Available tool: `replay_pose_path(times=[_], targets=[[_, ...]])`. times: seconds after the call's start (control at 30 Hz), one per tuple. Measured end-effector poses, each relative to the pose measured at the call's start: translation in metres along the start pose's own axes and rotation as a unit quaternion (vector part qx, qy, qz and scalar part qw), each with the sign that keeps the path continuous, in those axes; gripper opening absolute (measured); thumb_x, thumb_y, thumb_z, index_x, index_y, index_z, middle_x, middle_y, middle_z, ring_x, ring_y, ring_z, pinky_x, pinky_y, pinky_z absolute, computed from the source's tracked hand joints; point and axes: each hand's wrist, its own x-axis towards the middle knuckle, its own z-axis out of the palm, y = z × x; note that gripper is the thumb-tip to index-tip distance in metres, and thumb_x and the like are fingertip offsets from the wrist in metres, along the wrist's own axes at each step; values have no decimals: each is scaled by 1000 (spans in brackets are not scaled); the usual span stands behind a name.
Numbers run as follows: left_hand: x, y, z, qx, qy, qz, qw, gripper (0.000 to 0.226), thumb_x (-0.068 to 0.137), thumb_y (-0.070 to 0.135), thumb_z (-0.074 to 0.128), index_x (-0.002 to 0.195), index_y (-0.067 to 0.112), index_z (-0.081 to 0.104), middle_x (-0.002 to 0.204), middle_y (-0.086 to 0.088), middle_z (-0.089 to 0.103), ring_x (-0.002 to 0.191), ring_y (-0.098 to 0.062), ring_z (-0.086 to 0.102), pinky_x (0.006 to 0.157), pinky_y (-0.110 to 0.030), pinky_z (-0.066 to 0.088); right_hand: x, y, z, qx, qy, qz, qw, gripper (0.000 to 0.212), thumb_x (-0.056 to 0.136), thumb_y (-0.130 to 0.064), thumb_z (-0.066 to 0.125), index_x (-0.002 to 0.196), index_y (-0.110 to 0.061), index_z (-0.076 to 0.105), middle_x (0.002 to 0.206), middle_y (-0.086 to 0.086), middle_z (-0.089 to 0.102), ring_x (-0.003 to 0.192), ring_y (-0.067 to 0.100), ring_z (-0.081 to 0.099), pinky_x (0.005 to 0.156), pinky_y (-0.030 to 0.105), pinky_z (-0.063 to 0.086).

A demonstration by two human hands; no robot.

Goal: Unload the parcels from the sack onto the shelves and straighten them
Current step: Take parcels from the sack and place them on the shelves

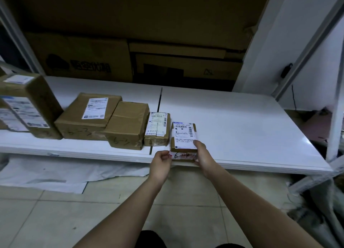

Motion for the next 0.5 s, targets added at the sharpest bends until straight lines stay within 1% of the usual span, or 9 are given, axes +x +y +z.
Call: replay_pose_path(times=[0.07,0.1,0.17,0.2,0.27,0.3,0.37,0.43,0.5], targets=[[-1,1,0,2,-6,-4,1000,28,94,6,47,121,4,55,107,-18,63,80,-16,51,70,-25,42,0,0,2,-13,4,0,1000,41,100,-36,34,134,-15,44,131,10,57,118,26,54,101,38,43],[-1,1,-1,3,-9,-5,1000,30,94,6,46,122,3,55,107,-20,63,77,-15,50,72,-26,41,-1,0,2,-15,8,0,1000,45,100,-38,35,137,-14,42,132,10,56,119,28,55,103,41,42],[-1,1,-1,-2,-11,-5,1000,31,95,6,45,125,3,55,106,-26,62,73,-14,48,71,-27,39,-3,0,1,-3,21,6,1000,50,100,-39,38,142,-13,36,135,11,54,119,29,55,99,40,44],[-1,0,-1,-9,-7,-6,1000,31,96,7,45,126,3,54,104,-24,61,73,-14,48,71,-27,39,-5,-1,0,8,26,10,1000,53,99,-39,40,144,-13,32,136,10,52,119,30,55,94,40,46],[-2,-1,-1,-32,5,-11,999,30,97,8,47,126,5,52,97,-14,59,77,-16,50,75,-29,41,-9,-1,-2,22,33,17,999,55,99,-36,45,146,-15,27,138,10,50,117,30,56,83,39,51],[-3,-1,0,-39,8,-10,999,29,96,8,46,125,6,52,99,-12,59,81,-18,52,78,-30,43,-11,-1,-2,24,36,19,999,54,98,-34,47,146,-15,28,138,10,49,116,30,57,81,39,52],[-5,2,1,-36,4,-6,999,29,96,9,45,125,8,52,108,-14,62,91,-23,57,87,-33,46,-13,-2,-2,29,45,19,998,52,98,-29,49,144,-13,31,135,11,50,114,29,57,84,42,54],[-6,6,2,-31,-4,-5,1000,30,96,9,44,125,10,51,115,-13,61,102,-25,58,97,-39,46,-12,-4,1,50,55,24,997,45,98,-25,49,139,-11,38,128,10,54,108,27,59,88,43,53],[-4,9,1,-32,-8,-6,999,30,97,11,45,126,11,50,117,-11,60,104,-23,57,101,-40,45,-10,-7,4,78,61,33,995,37,98,-22,47,132,-8,47,122,11,59,101,25,60,87,42,53]])
